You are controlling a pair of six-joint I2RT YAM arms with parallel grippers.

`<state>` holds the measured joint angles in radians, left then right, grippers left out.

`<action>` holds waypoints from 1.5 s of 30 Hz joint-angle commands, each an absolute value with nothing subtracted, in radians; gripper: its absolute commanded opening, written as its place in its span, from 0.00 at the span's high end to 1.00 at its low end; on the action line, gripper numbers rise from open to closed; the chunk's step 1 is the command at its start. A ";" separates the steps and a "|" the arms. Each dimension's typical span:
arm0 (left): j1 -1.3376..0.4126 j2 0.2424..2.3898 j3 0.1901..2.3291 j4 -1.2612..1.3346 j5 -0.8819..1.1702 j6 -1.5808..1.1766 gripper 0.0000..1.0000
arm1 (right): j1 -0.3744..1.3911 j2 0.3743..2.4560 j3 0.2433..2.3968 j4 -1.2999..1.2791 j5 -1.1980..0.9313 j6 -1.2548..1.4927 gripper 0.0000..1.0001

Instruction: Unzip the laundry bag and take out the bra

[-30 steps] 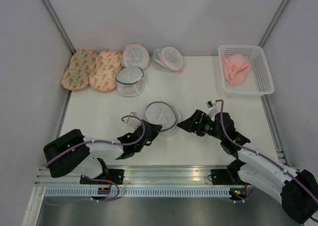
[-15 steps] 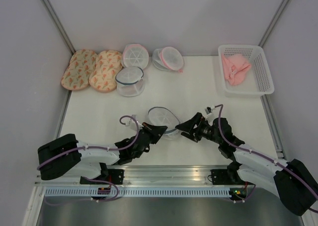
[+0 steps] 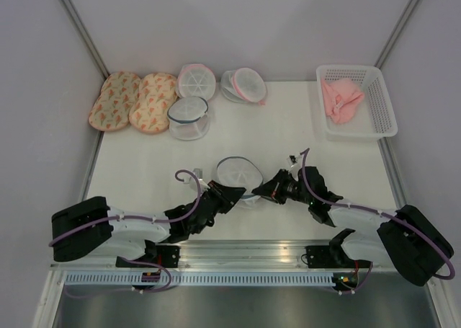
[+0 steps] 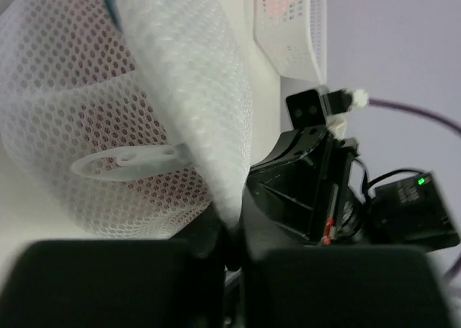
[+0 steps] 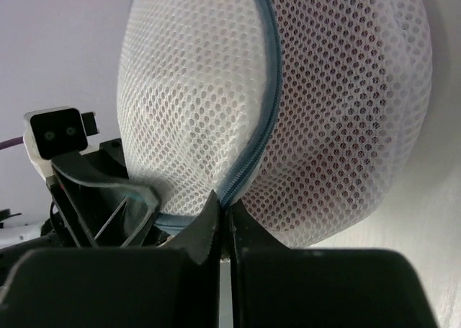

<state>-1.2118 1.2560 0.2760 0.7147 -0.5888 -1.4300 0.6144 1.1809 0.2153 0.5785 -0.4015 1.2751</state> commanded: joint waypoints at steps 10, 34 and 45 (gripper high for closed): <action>-1.221 0.675 0.189 0.338 -0.534 -1.053 0.00 | 0.591 1.140 0.546 -0.100 -0.270 0.729 1.00; -1.135 0.942 0.083 0.775 -0.498 -0.747 0.00 | 0.468 1.187 0.603 -0.245 -0.390 0.571 1.00; -0.891 1.325 0.133 1.221 -0.016 -0.854 0.01 | 0.443 1.160 0.586 -0.229 -0.462 0.561 0.99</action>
<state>-0.9203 1.2694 0.0910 0.9928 -0.1940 -0.8299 0.4500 1.1816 0.5751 -0.2344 -0.4259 0.5789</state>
